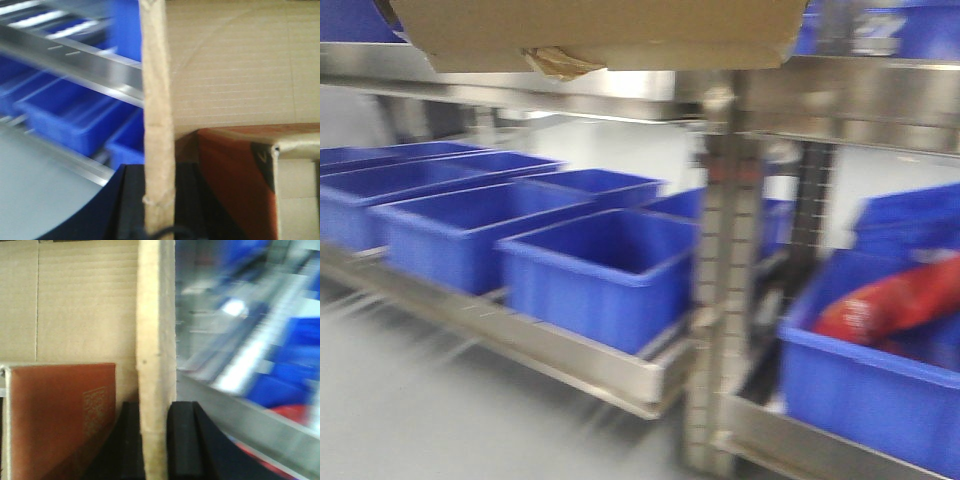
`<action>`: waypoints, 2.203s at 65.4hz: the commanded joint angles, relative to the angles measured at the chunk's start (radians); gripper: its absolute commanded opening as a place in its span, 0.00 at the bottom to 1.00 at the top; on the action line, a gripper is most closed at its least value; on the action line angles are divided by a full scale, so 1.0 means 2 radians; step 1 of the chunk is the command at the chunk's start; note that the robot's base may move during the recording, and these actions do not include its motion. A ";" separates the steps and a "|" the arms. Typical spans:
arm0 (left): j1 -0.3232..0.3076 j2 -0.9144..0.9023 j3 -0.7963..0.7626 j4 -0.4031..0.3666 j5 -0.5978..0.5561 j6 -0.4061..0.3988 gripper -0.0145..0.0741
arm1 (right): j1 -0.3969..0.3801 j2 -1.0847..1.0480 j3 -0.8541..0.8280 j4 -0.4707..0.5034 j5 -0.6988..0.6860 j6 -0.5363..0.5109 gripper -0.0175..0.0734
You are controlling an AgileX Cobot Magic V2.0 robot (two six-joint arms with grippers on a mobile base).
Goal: Stack two boxes on right shelf middle
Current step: 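Hold the boxes raised while the base drives to the steel shelf, then lower the held boxes onto the middle shelf with both grippers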
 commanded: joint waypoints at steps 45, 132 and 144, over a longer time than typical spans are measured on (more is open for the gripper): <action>0.000 -0.006 -0.006 0.009 -0.017 0.001 0.04 | -0.001 -0.008 -0.007 -0.006 -0.034 0.003 0.03; 0.000 -0.006 -0.006 0.009 -0.018 0.001 0.04 | -0.001 -0.008 -0.007 -0.006 -0.034 0.003 0.03; 0.000 -0.006 -0.006 0.009 -0.018 0.001 0.04 | -0.001 -0.008 -0.007 -0.006 -0.034 0.003 0.03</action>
